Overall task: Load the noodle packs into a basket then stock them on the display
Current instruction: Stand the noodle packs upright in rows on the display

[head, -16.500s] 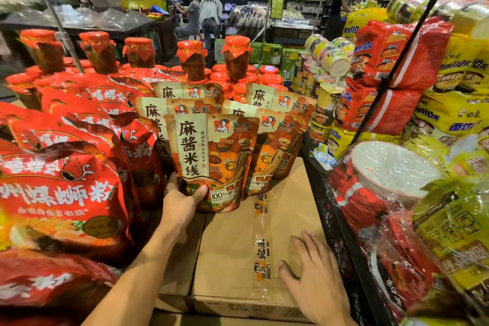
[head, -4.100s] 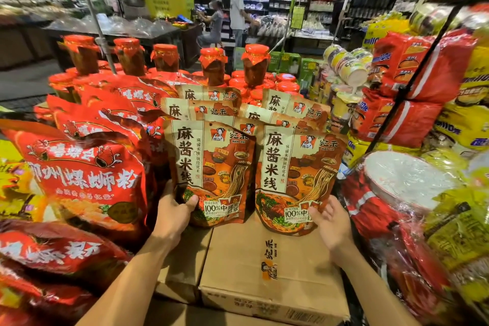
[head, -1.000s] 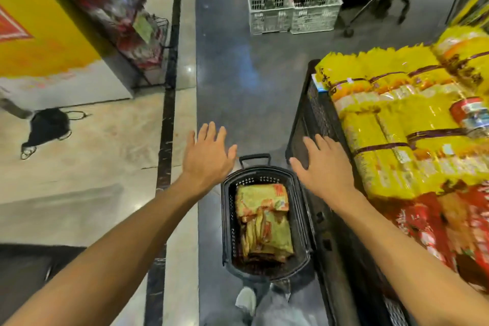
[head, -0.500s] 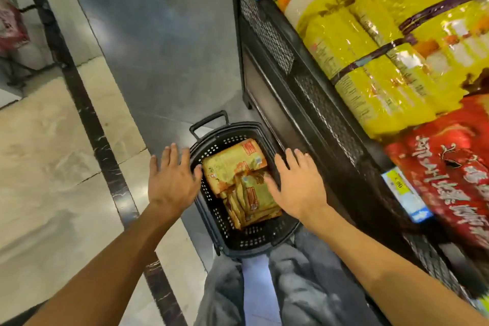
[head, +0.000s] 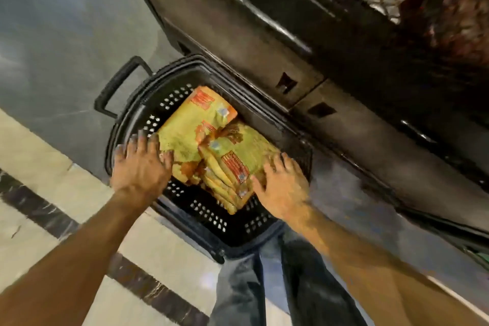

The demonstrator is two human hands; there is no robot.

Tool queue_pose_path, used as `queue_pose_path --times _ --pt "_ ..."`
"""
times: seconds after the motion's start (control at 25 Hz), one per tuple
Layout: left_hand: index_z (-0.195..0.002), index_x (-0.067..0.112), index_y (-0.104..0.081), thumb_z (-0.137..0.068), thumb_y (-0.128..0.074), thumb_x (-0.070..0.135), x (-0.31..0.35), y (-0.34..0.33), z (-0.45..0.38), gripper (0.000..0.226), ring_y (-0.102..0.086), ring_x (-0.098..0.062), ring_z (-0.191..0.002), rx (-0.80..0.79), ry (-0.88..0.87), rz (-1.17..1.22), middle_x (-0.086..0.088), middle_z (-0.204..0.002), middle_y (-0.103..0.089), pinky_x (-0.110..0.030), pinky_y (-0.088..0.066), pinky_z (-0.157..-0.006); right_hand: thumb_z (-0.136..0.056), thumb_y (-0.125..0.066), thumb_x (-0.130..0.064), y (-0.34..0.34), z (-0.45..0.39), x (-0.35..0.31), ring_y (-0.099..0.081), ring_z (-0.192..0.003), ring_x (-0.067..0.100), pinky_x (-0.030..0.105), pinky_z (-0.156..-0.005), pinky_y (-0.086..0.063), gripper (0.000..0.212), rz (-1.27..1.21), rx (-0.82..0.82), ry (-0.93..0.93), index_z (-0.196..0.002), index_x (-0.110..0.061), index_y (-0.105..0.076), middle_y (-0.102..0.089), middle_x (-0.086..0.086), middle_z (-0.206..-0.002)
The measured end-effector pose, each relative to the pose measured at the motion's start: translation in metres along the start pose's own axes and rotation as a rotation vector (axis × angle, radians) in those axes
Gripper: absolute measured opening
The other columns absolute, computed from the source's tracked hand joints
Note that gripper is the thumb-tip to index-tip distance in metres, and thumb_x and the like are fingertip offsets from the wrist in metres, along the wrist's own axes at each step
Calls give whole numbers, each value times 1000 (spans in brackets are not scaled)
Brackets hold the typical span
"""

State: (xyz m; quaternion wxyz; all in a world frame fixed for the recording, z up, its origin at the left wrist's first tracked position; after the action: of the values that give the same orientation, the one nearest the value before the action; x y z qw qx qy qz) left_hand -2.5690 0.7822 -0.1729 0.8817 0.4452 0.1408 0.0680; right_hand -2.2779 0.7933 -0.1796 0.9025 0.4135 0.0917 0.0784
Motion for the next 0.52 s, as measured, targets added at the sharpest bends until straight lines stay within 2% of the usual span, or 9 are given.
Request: queue_pose_path --times 0.08,0.16,0.24,0.32,0.4,0.44,0.52 --pt "-161 18 -18 -102 -15 58 1 -33 -38 71 -12 -28 -155 43 -29 -41 -11 -169 -12 -49 -12 -124 -87 6 -66 -41 -30 0 -26 -151 34 49 -123 -23 97 -18 0 -9 -158 -12 -29 -34 18 -161" --pt "-161 19 -18 -100 -11 61 -6 -37 -61 74 -13 -27 -155 75 -29 -21 -10 -169 -13 -48 -12 -123 -93 2 -68 -51 -47 2 -24 -152 33 49 -123 -22 90 -41 -7 -45 -159 -12 -24 -30 17 -163" --pt "-160 17 -19 -98 -4 64 -5 -63 -89 79 -20 -28 -154 116 -47 -76 -11 -167 -19 -50 -18 -121 -98 -5 -68 -80 -74 3 -28 -151 34 50 -123 -23 84 -100 33 -77 -158 -13 -24 -31 17 -162" --pt "-160 15 -16 -97 -3 67 6 -88 -109 83 -26 -32 -151 77 -98 -72 -13 -166 -22 -51 -25 -118 -96 -8 -71 -105 -93 1 -28 -150 33 52 -122 -25 83 -249 35 -103 -157 -17 -24 -31 16 -163" --pt "-160 17 -13 -96 -13 73 4 -106 -121 85 -31 -36 -147 7 -89 132 -14 -164 -26 -53 -25 -119 -91 -13 -79 -116 -99 4 -33 -147 29 51 -113 -38 83 -557 48 -167 -154 -25 -26 -29 10 -162" --pt "-158 19 -16 -93 -22 77 2 -111 -125 87 -36 -37 -143 -43 -77 290 -14 -160 -33 -54 -26 -119 -90 -22 -82 -121 -99 7 -36 -142 25 43 -104 -44 85 -711 37 -238 -153 -26 -25 -28 7 -161" --pt "-154 20 -26 -85 -53 77 -2 -106 -132 93 -52 -35 -128 -109 4 604 -14 -145 -49 -55 -39 -110 -83 -49 -82 -134 -98 23 -38 -127 19 27 -82 -43 101 -972 16 -472 -155 -17 -20 -26 6 -155"
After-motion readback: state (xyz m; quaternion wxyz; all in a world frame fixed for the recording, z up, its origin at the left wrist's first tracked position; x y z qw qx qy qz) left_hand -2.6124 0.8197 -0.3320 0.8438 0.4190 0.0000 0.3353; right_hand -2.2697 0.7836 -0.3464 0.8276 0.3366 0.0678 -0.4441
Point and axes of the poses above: each hand's wrist, its own z-axis away from the middle knuckle, its own y-axis out of the back of the hand, x = y × z, the point moved 10 cm from there along -z, towards the middle knuckle
